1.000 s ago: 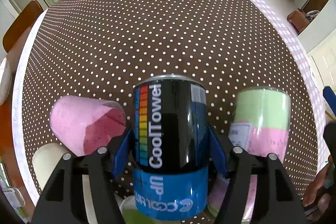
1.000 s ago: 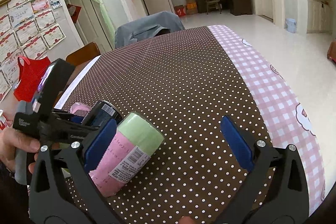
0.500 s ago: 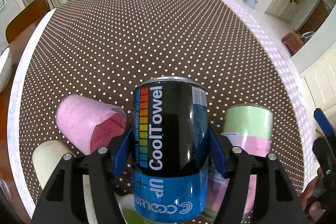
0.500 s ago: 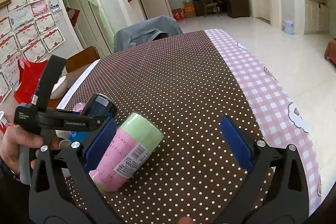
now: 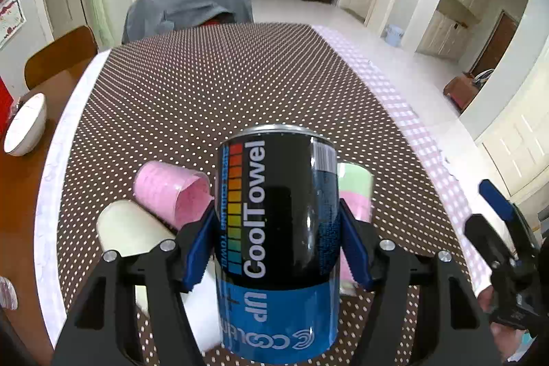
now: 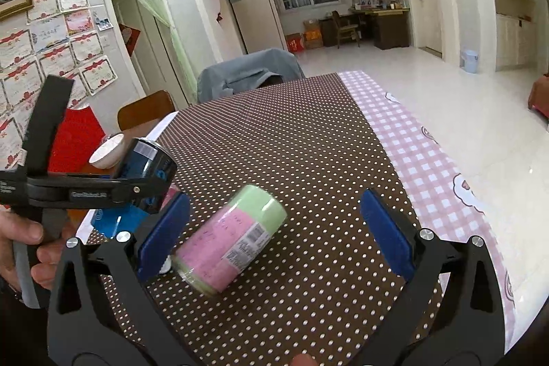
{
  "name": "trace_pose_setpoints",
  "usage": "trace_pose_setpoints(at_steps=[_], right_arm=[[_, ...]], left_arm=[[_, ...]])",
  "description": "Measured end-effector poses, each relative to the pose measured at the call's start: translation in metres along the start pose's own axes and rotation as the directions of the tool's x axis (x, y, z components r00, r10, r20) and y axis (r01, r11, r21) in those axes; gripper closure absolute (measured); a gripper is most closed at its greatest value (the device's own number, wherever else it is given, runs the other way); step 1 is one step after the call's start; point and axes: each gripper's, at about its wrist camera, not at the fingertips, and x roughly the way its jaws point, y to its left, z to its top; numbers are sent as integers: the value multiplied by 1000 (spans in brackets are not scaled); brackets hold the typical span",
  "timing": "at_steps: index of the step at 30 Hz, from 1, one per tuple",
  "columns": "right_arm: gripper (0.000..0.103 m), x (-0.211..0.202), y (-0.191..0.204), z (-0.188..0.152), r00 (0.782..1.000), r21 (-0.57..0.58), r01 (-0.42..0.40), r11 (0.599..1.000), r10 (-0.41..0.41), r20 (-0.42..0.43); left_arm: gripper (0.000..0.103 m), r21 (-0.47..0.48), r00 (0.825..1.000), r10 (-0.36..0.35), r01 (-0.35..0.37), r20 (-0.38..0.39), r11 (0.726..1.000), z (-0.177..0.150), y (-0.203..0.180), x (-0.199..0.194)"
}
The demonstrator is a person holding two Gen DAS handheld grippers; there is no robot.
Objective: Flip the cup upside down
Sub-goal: 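Lift the CoolTowel can with the left tool and carry it back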
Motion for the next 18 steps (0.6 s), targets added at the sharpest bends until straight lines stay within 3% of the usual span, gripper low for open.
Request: trace_pose_setpoints(at_steps=[9,18], right_arm=[[6,-32,17,-20,999,-22,-31,999,31,18],[6,-53,17,-48,999,-18,-33,999,34,11]], left_arm=[[38,4,997,-26,26,71,1000,-49,-21,-50],[38,-27,995,-78,80,59,996,-108,-34,-48]])
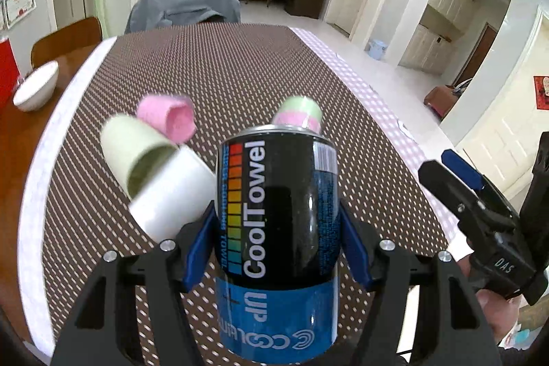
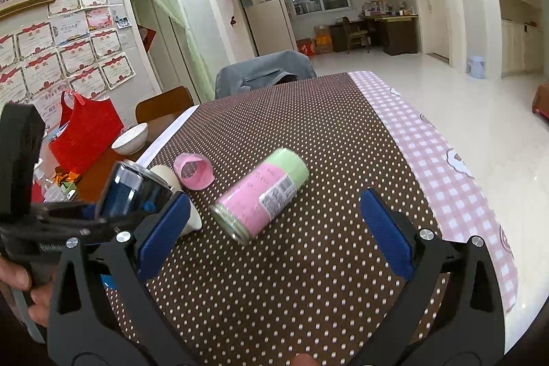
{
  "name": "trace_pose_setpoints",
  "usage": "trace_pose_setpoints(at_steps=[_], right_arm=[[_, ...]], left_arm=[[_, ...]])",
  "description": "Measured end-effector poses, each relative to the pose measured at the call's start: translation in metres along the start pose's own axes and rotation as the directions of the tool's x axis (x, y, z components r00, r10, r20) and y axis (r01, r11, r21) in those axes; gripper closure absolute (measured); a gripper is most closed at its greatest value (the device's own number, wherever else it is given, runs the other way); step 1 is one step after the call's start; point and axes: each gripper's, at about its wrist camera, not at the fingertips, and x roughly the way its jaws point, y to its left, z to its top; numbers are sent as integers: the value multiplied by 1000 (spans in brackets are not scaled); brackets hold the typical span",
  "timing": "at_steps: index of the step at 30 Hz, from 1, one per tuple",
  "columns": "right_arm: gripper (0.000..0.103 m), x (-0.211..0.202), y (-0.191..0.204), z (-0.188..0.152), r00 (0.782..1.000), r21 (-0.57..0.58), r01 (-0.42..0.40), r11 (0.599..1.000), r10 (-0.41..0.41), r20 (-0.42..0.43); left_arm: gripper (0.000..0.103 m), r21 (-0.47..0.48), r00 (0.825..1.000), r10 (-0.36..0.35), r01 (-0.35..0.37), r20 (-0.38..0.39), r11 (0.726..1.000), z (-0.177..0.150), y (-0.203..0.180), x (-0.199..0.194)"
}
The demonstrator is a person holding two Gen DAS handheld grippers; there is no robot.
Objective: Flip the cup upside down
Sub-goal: 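Lift the CoolTowel can with the left tool and carry it back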
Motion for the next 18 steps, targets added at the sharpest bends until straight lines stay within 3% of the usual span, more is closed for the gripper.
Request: trace_pose_setpoints(at_steps=[7,18], right_arm=[[6,-19,-8,-14,1000,14,3,1000,-3,4],[6,-17,-17,-20,1000,32,12,999,-11,-12]], left_arm=[[38,-43,999,-35,33,-25,999,-28,-8,17],[38,-101,998,-14,8,-66,995,-46,-10,52]])
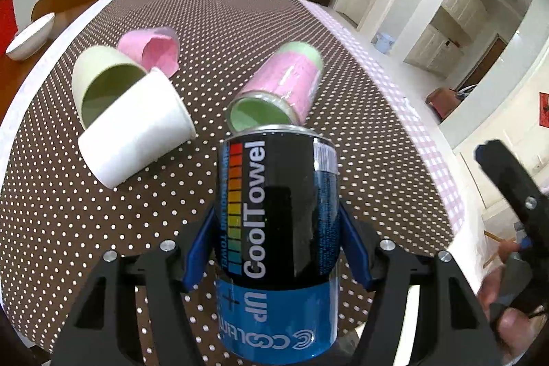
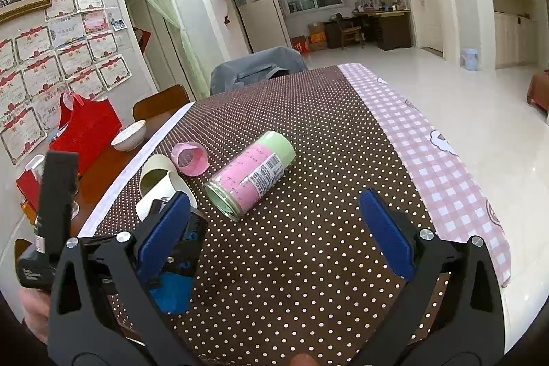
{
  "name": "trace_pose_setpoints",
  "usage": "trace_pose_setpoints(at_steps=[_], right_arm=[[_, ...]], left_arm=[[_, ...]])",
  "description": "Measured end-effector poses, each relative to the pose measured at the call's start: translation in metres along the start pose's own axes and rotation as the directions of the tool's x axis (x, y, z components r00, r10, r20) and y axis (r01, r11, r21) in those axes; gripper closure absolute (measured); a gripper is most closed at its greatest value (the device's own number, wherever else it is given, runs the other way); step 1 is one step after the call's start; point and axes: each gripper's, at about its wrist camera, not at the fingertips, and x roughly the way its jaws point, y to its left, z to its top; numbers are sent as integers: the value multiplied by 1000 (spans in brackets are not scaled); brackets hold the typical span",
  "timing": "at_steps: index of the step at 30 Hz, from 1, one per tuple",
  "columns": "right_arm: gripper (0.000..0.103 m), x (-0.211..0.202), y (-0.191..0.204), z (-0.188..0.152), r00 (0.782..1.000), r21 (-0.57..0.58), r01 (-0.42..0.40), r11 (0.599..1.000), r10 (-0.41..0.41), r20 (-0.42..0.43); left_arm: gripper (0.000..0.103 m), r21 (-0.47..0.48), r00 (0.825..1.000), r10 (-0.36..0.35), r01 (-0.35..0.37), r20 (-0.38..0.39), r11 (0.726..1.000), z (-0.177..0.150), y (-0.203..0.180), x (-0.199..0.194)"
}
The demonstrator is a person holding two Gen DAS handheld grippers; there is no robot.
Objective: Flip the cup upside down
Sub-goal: 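Lift the CoolTowel can with the left tool and carry it back, then lower the can onto the table and open the left tool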
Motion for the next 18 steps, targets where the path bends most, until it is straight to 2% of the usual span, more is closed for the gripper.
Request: trace_pose_setpoints(at_steps=[4,6,8,13,18], right_arm=[[6,4,0,-3,1000,0,1,1000,-1,-14],[6,4,0,-5,1000,0,1,1000,-1,-17],[6,4,1,-5,1000,1,-2,1000,2,-19],[6,3,7,-4,1000,-6,-19,1000,19,-22],[6,5,12,-2,999,-15,-32,999,31,-29]], left_arm=[[37,0,998,54,-54,-26,999,0,4,14],[34,7,997,72,-72,-8,997,0,4,9],[25,22,997,71,-72,22,997,0,2,0],[25,32,990,113,-116,85,993,-1,0,-22],[25,16,975,154,-158,161,987,-5,2,-49]])
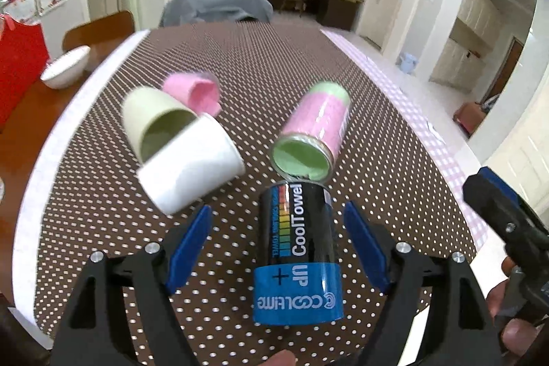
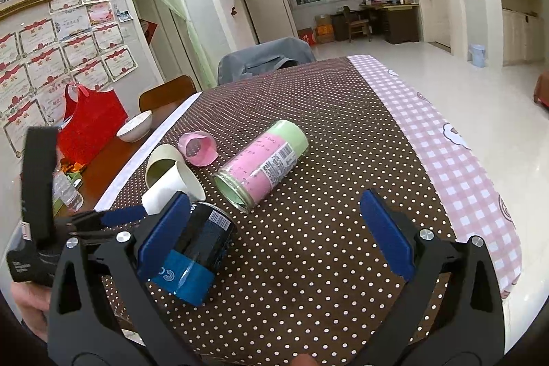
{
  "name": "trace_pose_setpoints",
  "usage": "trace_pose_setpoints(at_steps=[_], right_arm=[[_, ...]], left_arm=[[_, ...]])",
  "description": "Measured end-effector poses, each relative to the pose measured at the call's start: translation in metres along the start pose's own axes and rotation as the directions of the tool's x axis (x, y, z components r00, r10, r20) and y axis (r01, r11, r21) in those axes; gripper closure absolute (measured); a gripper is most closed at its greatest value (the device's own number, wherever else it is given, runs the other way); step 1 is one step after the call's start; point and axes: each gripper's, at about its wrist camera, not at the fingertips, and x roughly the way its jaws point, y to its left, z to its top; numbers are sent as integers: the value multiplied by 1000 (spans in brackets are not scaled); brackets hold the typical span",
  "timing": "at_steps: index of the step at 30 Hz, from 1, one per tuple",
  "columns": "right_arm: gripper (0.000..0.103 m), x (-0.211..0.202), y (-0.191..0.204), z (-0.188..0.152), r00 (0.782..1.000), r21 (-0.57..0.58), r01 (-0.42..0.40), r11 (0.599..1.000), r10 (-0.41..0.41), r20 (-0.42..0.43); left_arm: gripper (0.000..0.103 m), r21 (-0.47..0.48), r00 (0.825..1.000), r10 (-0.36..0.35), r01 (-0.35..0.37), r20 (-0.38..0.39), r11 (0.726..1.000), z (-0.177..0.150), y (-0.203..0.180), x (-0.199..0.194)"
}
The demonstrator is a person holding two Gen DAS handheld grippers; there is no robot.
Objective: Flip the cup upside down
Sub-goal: 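Lower the can onto the table and open the left tool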
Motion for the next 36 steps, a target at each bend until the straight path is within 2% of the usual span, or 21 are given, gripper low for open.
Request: trace_pose_setpoints(at_steps=[6,17,30,36], right_arm=[[6,-1,12,4,1000,-28,-8,1000,8,7],[6,-5,31,11,999,-70,-31,997,32,11],[6,-9,51,20,997,-113,-77,991,77,-7],[6,-5,56,21,994,-106,-105,989,101,-42]], left_arm=[[25,-8,995,65,-65,69,998,2,4,-26],[25,-39,981,124,-119,151,992,-5,15,-62],[25,-51,948,188,-180,257,982,-13,22,-100],[25,-68,935,210,-198,286,978,-17,29,-110]])
